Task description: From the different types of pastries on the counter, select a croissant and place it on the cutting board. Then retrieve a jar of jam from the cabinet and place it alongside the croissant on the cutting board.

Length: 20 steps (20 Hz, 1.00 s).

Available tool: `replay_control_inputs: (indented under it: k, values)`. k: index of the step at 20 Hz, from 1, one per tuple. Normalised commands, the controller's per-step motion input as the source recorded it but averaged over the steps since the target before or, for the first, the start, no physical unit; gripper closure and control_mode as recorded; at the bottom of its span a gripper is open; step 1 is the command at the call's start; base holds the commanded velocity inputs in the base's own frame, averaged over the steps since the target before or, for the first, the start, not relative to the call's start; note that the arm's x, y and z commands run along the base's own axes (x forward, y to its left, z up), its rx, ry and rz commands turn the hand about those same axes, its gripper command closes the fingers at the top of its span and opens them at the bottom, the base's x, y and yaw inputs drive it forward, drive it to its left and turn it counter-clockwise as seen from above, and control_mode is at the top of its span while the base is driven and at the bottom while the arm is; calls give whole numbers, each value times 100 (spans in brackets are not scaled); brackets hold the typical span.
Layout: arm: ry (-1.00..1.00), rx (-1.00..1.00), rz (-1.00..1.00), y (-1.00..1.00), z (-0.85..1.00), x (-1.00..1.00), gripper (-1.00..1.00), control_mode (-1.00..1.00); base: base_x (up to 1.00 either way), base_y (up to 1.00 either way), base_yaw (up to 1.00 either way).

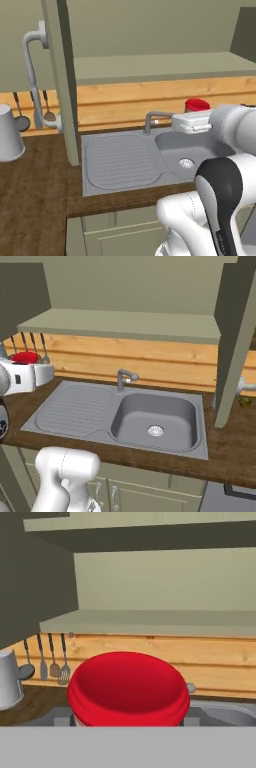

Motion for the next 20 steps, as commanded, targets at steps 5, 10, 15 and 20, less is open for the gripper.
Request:
replay_control_inputs:
  k: [5,10,15,20]
  values:
    - [0,0,0,0,0,0,100,100,-74,-40,-1]
    - [0,0,0,0,0,0,100,100,-83,-83,-6]
    - [0,0,0,0,0,0,100,100,-78,-69,-8]
    - [0,0,0,0,0,0,100,100,-18,-73,-4]
